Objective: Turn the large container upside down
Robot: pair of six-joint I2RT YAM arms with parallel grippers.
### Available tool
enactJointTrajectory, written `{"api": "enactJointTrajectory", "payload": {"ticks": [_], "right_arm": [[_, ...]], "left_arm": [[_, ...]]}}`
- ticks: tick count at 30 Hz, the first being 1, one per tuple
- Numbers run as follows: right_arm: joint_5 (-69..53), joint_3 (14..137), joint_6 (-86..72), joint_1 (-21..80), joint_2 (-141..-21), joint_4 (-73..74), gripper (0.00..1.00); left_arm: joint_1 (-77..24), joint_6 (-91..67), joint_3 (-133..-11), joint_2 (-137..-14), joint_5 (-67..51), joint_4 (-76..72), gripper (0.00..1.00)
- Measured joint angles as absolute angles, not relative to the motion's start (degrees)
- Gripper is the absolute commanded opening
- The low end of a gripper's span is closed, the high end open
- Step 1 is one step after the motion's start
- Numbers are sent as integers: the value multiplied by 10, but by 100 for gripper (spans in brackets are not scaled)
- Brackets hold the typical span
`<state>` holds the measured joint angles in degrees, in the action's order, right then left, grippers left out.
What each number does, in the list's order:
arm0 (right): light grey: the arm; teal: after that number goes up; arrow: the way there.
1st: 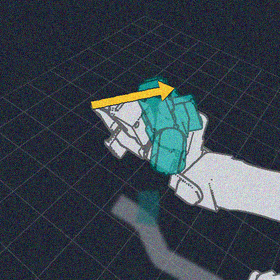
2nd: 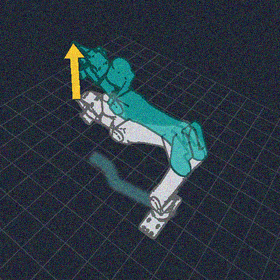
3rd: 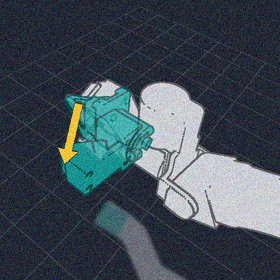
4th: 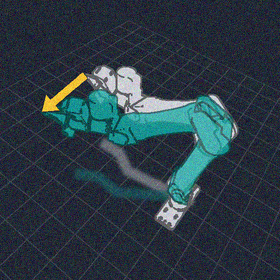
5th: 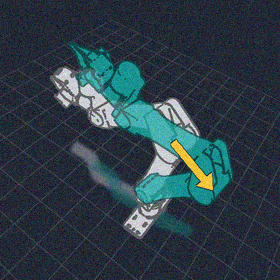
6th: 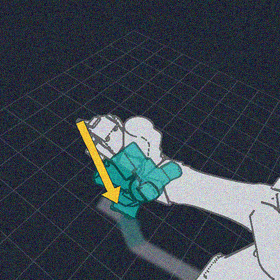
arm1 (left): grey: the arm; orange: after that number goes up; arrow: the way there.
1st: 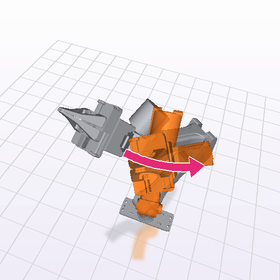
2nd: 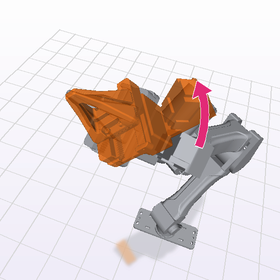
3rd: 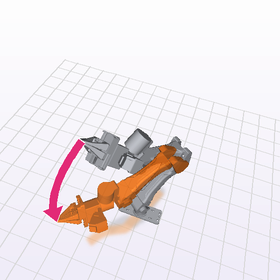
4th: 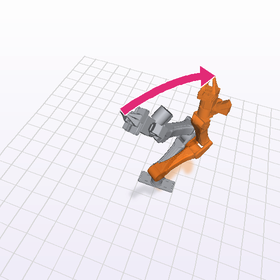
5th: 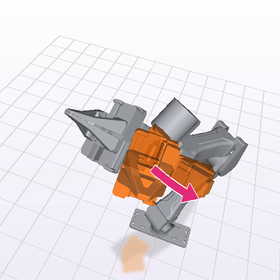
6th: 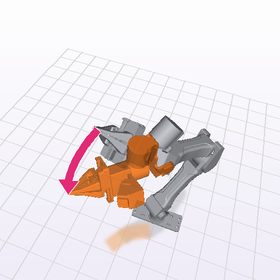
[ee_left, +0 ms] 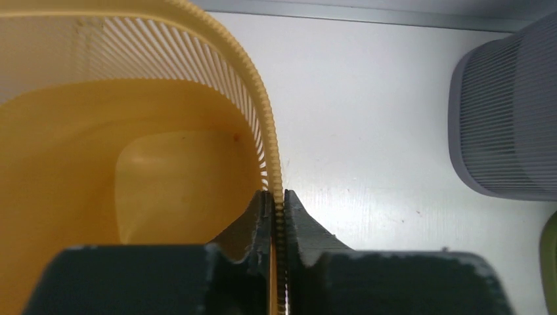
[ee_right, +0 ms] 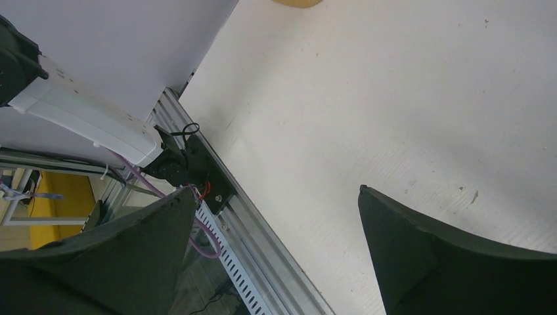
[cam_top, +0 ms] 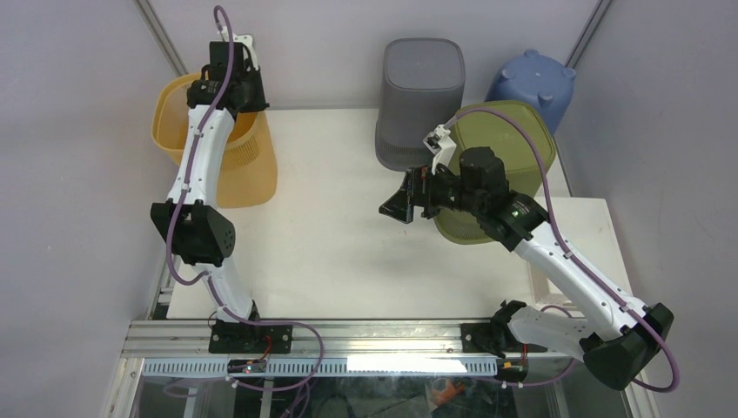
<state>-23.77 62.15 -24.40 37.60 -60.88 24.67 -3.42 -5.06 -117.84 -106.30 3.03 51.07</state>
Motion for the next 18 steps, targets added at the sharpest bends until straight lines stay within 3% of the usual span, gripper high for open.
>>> {"api": "enactJointTrajectory", "payload": {"ticks": [7, 18], "right_arm": [[-227, 626, -244, 378, -609, 250, 99], [-162, 673, -237, 378, -607, 282, 100]], "left_arm": [[-76, -56, -1213, -1066, 24, 547, 0], [-94, -161, -1185, -977, -157, 544, 0]]}}
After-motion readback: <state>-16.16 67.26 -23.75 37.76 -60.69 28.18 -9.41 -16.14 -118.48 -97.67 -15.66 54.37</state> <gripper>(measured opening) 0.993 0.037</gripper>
